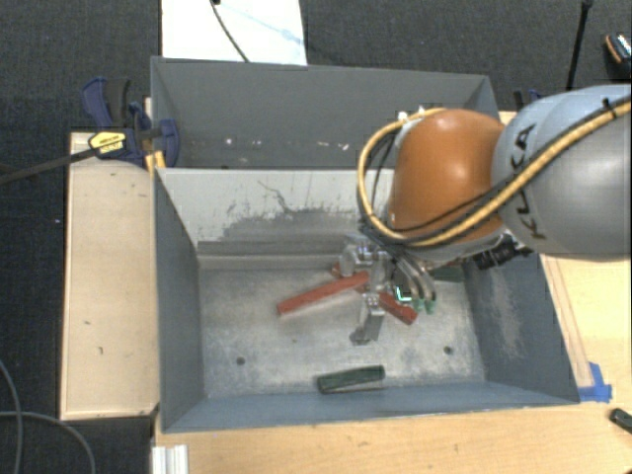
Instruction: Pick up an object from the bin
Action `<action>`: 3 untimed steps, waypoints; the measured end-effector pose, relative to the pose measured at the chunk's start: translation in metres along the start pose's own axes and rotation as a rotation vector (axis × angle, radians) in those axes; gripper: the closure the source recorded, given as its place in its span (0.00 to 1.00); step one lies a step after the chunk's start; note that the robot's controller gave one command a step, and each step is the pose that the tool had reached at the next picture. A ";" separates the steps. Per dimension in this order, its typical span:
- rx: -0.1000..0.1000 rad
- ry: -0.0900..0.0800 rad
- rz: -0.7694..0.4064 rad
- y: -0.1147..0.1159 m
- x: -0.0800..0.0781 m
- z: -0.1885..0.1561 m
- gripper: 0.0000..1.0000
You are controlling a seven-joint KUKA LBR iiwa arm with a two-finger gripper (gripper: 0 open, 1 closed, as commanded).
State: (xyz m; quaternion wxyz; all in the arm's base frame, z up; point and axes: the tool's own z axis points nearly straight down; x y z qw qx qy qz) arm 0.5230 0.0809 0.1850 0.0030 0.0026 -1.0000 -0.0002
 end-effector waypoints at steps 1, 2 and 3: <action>0.002 -0.006 -0.075 -0.075 -0.058 0.118 0.00; 0.000 -0.009 -0.075 -0.071 -0.058 0.114 1.00; 0.001 -0.017 -0.082 -0.072 -0.052 -0.032 1.00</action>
Offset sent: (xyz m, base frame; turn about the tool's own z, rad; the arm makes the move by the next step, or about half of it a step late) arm 0.0575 -0.0707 -0.1150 -0.0800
